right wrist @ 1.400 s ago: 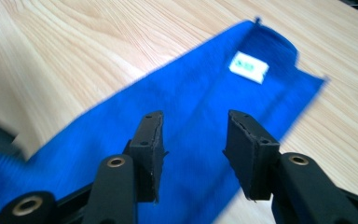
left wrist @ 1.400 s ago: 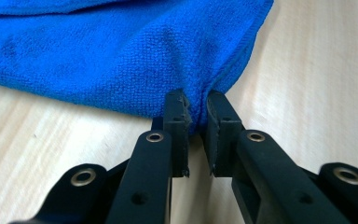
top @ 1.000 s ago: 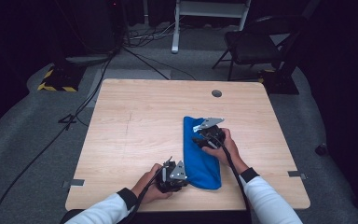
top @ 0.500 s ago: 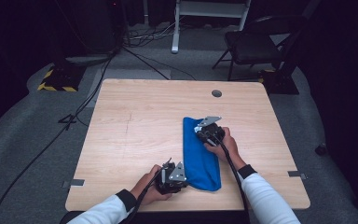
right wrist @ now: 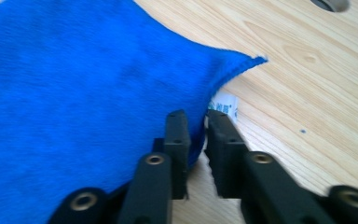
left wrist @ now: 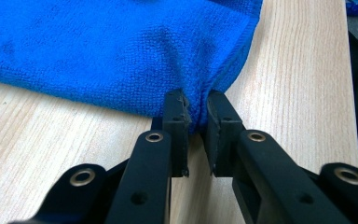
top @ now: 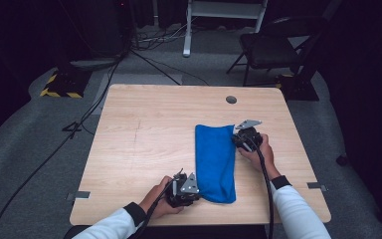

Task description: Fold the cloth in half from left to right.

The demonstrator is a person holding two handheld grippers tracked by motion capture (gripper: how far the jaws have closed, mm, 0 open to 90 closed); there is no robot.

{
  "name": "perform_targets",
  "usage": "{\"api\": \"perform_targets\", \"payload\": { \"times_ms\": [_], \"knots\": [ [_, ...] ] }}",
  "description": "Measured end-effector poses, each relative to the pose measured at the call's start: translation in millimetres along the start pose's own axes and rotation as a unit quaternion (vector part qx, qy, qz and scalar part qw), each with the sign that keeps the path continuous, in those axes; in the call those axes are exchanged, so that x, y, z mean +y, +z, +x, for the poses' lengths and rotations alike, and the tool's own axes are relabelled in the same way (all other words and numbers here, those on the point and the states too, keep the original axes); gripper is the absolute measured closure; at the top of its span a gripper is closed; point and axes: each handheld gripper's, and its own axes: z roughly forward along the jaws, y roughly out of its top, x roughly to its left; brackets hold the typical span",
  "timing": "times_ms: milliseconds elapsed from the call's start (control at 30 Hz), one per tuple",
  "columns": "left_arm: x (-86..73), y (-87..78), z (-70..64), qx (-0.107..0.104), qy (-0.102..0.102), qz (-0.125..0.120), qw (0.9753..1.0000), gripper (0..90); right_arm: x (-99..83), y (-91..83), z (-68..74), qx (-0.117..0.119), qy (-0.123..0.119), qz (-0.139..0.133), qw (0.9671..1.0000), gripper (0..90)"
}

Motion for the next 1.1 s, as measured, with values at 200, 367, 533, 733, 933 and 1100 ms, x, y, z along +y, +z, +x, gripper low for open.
{"api": "perform_targets", "payload": {
  "times_ms": [200, 367, 533, 733, 933, 1100],
  "knots": [
    [-5.7, -6.4, -2.1, 0.005, -0.005, 0.002, 1.0000, 65.0, -3.6, -1.8, -6.6, -0.008, 0.014, -0.001, 0.9999, 57.2],
    [-7.6, -14.9, -3.6, 0.023, -0.020, -0.014, 0.9995, 36.9, -4.9, -24.1, -11.7, 0.007, 0.021, -0.028, 0.9994, 38.4],
    [-8.3, -26.2, 0.5, 0.035, -0.033, -0.032, 0.9983, 22.7, -14.2, -47.7, -2.0, 0.058, 0.002, -0.036, 0.9977, 30.7],
    [-8.2, -25.9, 4.8, 0.044, -0.041, -0.027, 0.9978, 18.8, -37.0, -71.0, 31.9, 0.123, -0.061, -0.030, 0.9901, 28.4],
    [-5.3, -15.6, 8.2, 0.050, -0.041, -0.016, 0.9978, 19.5, -61.9, -89.0, 60.5, 0.167, -0.108, -0.010, 0.9799, 27.7],
    [-4.2, -9.0, 11.0, 0.051, -0.041, -0.007, 0.9978, 20.0, -79.8, -94.2, 67.6, 0.162, -0.121, 0.004, 0.9793, 27.4]
  ]
}}
